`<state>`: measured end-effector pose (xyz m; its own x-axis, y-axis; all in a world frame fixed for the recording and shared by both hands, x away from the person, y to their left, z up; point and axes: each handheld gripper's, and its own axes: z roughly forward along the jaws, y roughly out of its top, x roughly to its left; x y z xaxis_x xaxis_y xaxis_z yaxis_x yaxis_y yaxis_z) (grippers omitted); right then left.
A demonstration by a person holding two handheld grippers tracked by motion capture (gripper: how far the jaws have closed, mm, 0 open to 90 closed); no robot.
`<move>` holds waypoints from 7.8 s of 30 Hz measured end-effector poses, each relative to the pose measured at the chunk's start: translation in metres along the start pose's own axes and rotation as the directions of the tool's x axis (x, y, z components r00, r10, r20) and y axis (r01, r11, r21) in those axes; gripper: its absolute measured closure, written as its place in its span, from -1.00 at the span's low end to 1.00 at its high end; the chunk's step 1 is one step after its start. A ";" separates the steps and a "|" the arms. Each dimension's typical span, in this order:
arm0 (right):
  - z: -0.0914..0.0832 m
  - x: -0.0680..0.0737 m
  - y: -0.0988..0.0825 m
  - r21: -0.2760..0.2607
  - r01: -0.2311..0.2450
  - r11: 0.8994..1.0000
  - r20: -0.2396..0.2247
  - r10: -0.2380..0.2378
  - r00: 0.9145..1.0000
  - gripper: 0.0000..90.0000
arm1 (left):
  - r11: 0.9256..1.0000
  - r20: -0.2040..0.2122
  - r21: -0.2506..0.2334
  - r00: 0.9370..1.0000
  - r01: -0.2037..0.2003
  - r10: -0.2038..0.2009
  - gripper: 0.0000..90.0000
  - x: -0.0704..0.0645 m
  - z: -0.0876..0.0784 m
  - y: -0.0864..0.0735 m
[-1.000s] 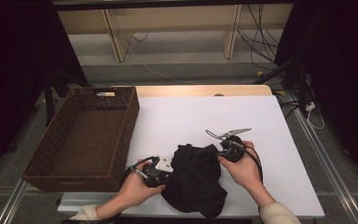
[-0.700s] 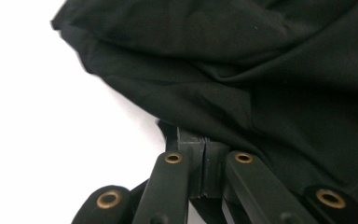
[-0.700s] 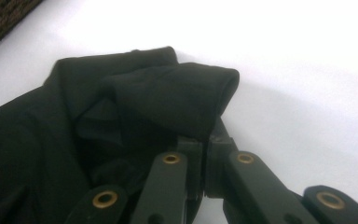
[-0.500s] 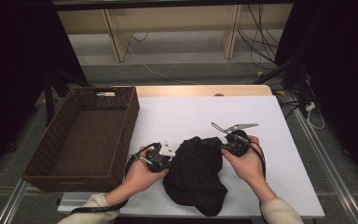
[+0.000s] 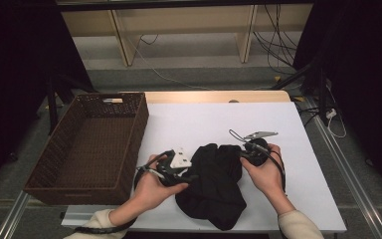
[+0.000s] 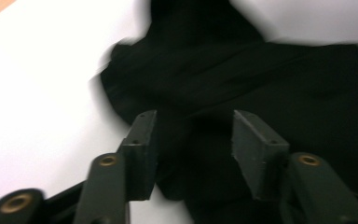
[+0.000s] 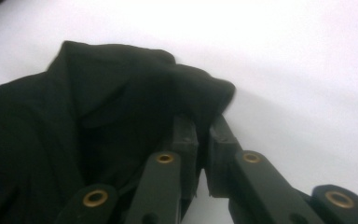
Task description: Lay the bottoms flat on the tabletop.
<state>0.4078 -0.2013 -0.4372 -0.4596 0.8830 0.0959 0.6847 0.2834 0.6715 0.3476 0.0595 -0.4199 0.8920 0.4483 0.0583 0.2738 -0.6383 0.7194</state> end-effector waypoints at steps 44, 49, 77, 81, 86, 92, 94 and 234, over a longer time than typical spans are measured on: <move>-0.028 0.022 -0.005 -0.003 0.269 0.963 -0.141 -0.267 0.953 0.11 | 0.993 -0.171 0.042 0.980 0.114 -0.105 0.91 0.039 0.014 -0.016; -0.020 0.025 -0.013 0.045 0.328 0.944 -0.187 -0.315 0.931 0.10 | 0.986 -0.203 0.081 0.971 0.146 -0.127 0.90 0.048 0.021 -0.023; 0.028 0.038 -0.029 0.108 0.236 0.966 -0.269 -0.200 0.942 0.21 | 0.984 0.089 0.171 0.994 0.048 -0.064 0.53 -0.018 0.044 -0.013; 0.032 0.042 -0.030 0.132 0.200 0.971 -0.244 -0.164 0.956 0.53 | 0.988 0.052 0.146 0.996 0.059 -0.067 0.94 -0.012 0.039 -0.011; 0.031 0.043 -0.028 0.168 0.191 0.967 -0.247 -0.146 0.958 0.97 | 0.990 0.016 0.114 0.996 0.089 -0.091 0.95 0.001 0.023 -0.007; 0.020 0.040 -0.025 0.212 0.201 0.957 -0.224 -0.152 0.963 1.00 | 0.991 -0.064 0.060 0.991 0.120 -0.116 0.95 0.026 0.001 -0.004; 0.015 0.040 -0.026 0.234 0.212 0.949 -0.223 -0.160 0.962 1.00 | 0.989 -0.089 0.039 0.986 0.142 -0.138 0.95 0.036 -0.004 -0.004; -0.012 -0.046 -0.024 0.146 0.192 0.970 0.016 -0.196 0.980 0.11 | 0.992 0.128 0.115 0.991 -0.052 0.037 0.05 -0.008 0.046 0.007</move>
<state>0.4058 -0.2528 -0.4493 -0.5758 0.8161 -0.0497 0.6589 0.4992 0.5628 0.3588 0.0227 -0.4468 0.9402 0.3406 -0.0039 0.2665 -0.7283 0.6314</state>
